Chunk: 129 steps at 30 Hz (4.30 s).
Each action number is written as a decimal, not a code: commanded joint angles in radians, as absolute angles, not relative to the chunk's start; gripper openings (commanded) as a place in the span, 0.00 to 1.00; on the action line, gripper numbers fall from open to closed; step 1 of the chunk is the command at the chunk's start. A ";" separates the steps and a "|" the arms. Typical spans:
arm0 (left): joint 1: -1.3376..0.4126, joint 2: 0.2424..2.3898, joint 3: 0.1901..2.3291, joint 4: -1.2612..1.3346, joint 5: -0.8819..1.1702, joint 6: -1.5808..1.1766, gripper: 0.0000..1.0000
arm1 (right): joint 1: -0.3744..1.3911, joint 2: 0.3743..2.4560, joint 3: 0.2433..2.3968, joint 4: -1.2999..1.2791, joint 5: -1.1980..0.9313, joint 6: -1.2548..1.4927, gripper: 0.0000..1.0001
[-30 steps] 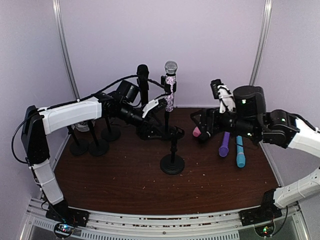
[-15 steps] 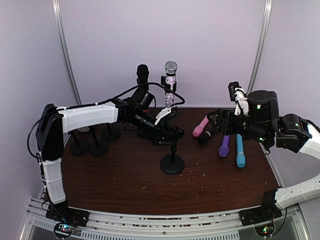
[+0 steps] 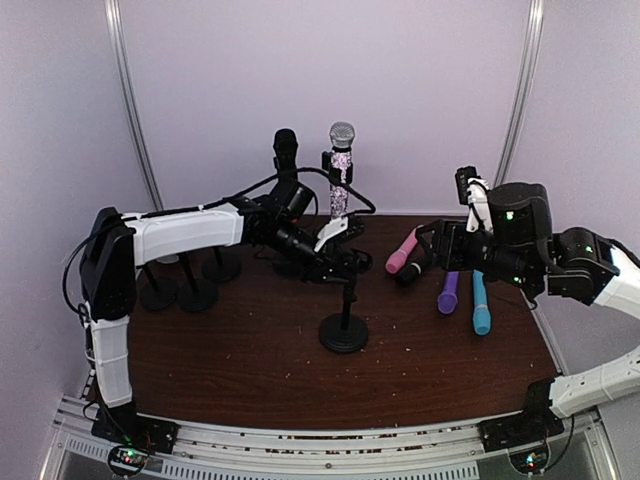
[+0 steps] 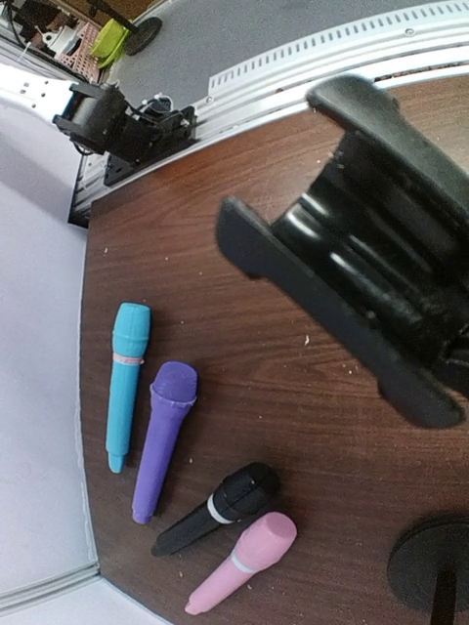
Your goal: Remove the microphone from the stand
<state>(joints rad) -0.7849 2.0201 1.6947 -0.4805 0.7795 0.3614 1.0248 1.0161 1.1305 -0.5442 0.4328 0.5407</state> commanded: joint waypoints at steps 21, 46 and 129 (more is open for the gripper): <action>-0.354 1.326 1.085 -0.715 0.567 0.681 0.15 | 1.027 1.161 1.205 -0.536 0.492 0.456 0.59; -0.128 1.103 1.146 -0.988 0.614 0.714 0.98 | 0.964 1.319 1.398 -0.564 0.488 0.401 0.82; -0.281 1.232 1.425 -0.859 0.730 0.354 0.98 | 0.817 1.991 2.098 -0.402 0.415 0.079 0.94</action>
<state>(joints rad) -0.2760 1.2537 1.4284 -0.8696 0.7380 0.3382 0.8276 1.9514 2.0247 -0.4259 0.3466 0.1059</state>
